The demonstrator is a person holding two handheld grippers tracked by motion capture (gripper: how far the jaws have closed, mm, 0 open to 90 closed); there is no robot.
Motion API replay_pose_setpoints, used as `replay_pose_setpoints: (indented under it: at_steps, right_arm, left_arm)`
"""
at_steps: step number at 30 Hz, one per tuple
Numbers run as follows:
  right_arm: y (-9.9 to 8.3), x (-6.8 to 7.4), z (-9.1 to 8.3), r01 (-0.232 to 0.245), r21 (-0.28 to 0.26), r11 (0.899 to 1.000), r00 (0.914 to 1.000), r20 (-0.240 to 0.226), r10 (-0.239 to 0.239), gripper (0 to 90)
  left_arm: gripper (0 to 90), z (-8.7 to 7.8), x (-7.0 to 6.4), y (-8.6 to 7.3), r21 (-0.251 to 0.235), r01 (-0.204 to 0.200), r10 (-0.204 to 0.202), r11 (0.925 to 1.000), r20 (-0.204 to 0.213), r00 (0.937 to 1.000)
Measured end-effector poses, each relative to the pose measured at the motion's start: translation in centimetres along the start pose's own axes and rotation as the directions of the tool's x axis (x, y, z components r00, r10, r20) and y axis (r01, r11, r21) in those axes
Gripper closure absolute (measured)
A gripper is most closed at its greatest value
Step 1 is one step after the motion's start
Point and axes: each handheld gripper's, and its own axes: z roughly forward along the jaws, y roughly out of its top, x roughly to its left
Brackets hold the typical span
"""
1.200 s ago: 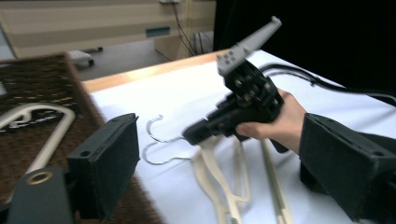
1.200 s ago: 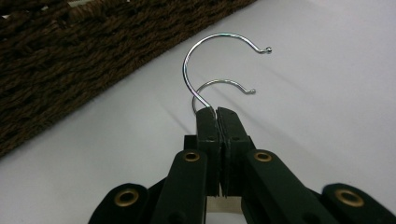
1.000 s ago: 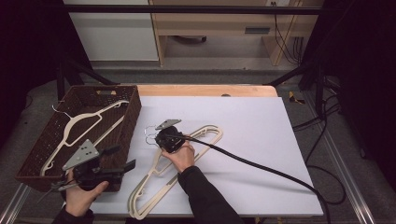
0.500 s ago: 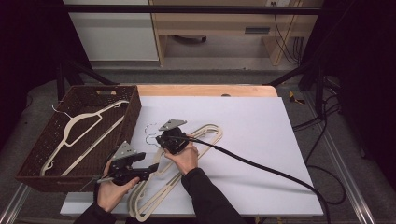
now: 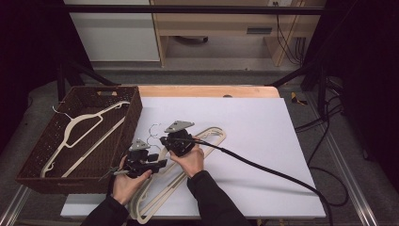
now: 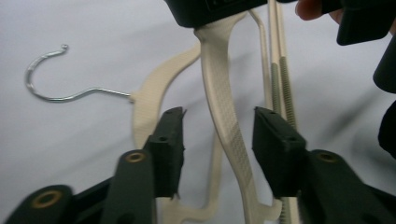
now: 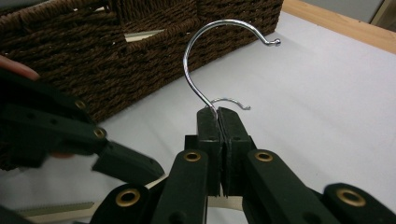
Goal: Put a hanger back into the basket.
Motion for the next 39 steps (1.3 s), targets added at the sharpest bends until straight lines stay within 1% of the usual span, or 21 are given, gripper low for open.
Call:
replay_pose_setpoints:
  at_steps: [2, 5, 6, 7, 9, 13, 14, 15, 17, 19, 20, 23, 25, 27, 29, 31, 32, 33, 34, 36, 39]
  right_arm:
    - [0.0, 0.0, -0.3, -0.008, -0.004, 1.000, 1.0000, 0.001, 0.008, 89.1]
    - [-0.1, 0.0, -0.6, -0.013, -0.008, 1.000, 0.9999, -0.008, 0.013, 89.0]
    - [-0.1, 0.0, -0.8, -0.013, -0.007, 1.000, 0.9999, -0.007, 0.012, 89.0]
    - [-0.1, 0.0, -0.9, -0.015, -0.008, 1.000, 0.9999, -0.009, 0.015, 89.0]
    - [-0.1, 0.0, -1.2, -0.016, -0.012, 1.000, 0.9998, -0.016, 0.016, 88.8]
    - [0.0, -0.1, -2.4, -0.030, -0.029, 0.999, 0.9991, -0.030, 0.029, 87.4]
    - [0.0, -0.1, -2.8, -0.026, -0.028, 0.999, 0.9988, -0.043, 0.024, 84.4]
    - [0.0, -0.1, -3.4, -0.021, -0.041, 0.999, 0.9986, -0.050, 0.019, 82.2]
    - [-0.2, 0.0, -4.4, 0.004, -0.047, 0.999, 0.9987, -0.051, -0.006, 78.5]
    - [-0.6, 0.0, -5.9, 0.016, -0.072, 0.997, 0.9989, -0.044, -0.020, 75.4]
    - [-0.8, 0.0, -6.7, 0.010, -0.083, 0.996, 0.9990, -0.044, -0.014, 73.0]
    - [-1.6, -0.4, -9.0, 0.004, -0.118, 0.993, 0.9995, -0.030, -0.008, 66.9]
    - [-2.2, -0.9, -10.6, -0.005, -0.143, 0.990, 0.9995, -0.031, 0.001, 61.7]
    - [-2.8, -1.4, -12.1, -0.016, -0.166, 0.986, 0.9992, -0.039, 0.010, 56.1]
    - [-3.6, -1.9, -13.5, -0.021, -0.183, 0.983, 0.9991, -0.041, 0.013, 50.2]
    - [-4.5, -2.5, -14.8, -0.018, -0.209, 0.978, 0.9994, -0.033, 0.011, 42.5]
    - [-5.0, -2.9, -15.4, -0.022, -0.220, 0.975, 0.9996, -0.024, 0.017, 38.5]
    - [-5.4, -3.3, -15.9, -0.027, -0.225, 0.974, 0.9996, -0.016, 0.024, 35.4]
    - [-5.7, -3.8, -16.4, -0.036, -0.229, 0.973, 0.9994, -0.006, 0.035, 31.5]
    - [-6.3, -4.6, -17.3, -0.051, -0.248, 0.968, 0.9982, 0.017, 0.057, 26.7]
    - [-7.0, -5.8, -18.7, -0.062, -0.273, 0.960, 0.9952, 0.056, 0.080, 20.1]
  left_arm:
    - [64.4, 0.1, -0.1, 0.1, 0.006, 0.006, -0.006, 1.0000, 0.017, 0.9998]
    - [73.3, 0.2, -0.1, 0.2, 0.007, 0.029, -0.029, 0.9996, 0.046, 0.9985]
    - [75.0, 0.2, -0.3, 0.2, 0.007, 0.028, -0.028, 0.9996, 0.040, 0.9988]
    - [75.2, 0.1, -0.4, 0.2, 0.003, 0.025, -0.025, 0.9997, 0.041, 0.9988]
    - [76.1, -0.1, -0.5, 0.2, -0.002, 0.035, -0.034, 0.9994, 0.054, 0.9979]
    - [78.6, -0.4, -1.0, 0.3, -0.030, 0.052, -0.049, 0.9982, 0.082, 0.9954]
    - [79.2, -0.4, -1.0, 0.3, -0.030, 0.052, -0.049, 0.9982, 0.082, 0.9954]
    - [79.9, -0.7, -1.3, 0.3, -0.039, 0.055, -0.051, 0.9977, 0.091, 0.9945]
    - [81.4, -1.0, -1.7, 0.3, -0.048, 0.063, -0.057, 0.9969, 0.115, 0.9918]
    - [83.8, -1.4, -2.1, 0.4, -0.064, 0.076, -0.066, 0.9951, 0.142, 0.9877]
    - [84.8, -1.5, -2.4, 0.5, -0.070, 0.074, -0.063, 0.9947, 0.151, 0.9865]
    - [85.8, -1.8, -3.4, 0.6, -0.081, 0.050, -0.037, 0.9954, 0.157, 0.9869]
    - [86.0, -1.9, -4.0, 0.6, -0.083, 0.030, -0.017, 0.9961, 0.148, 0.9888]
    - [86.0, -2.1, -4.4, 0.7, -0.086, 0.020, -0.007, 0.9961, 0.142, 0.9898]
    - [86.0, -2.4, -5.0, 0.8, -0.090, -0.010, 0.021, 0.9959, 0.125, 0.9919]
    - [86.0, -2.9, -5.4, 1.0, -0.103, -0.019, 0.032, 0.9945, 0.126, 0.9915]
    - [86.0, -3.2, -5.5, 1.1, -0.112, -0.027, 0.041, 0.9933, 0.124, 0.9914]
    - [86.0, -3.5, -5.6, 1.3, -0.116, -0.030, 0.045, 0.9928, 0.131, 0.9904]
    - [86.0, -3.8, -5.7, 1.4, -0.127, -0.024, 0.041, 0.9916, 0.139, 0.9894]
    - [86.0, -4.5, -5.9, 1.6, -0.143, -0.033, 0.054, 0.9892, 0.142, 0.9883]
    - [86.0, -5.8, -6.1, 2.2, -0.171, -0.050, 0.076, 0.9839, 0.148, 0.9860]
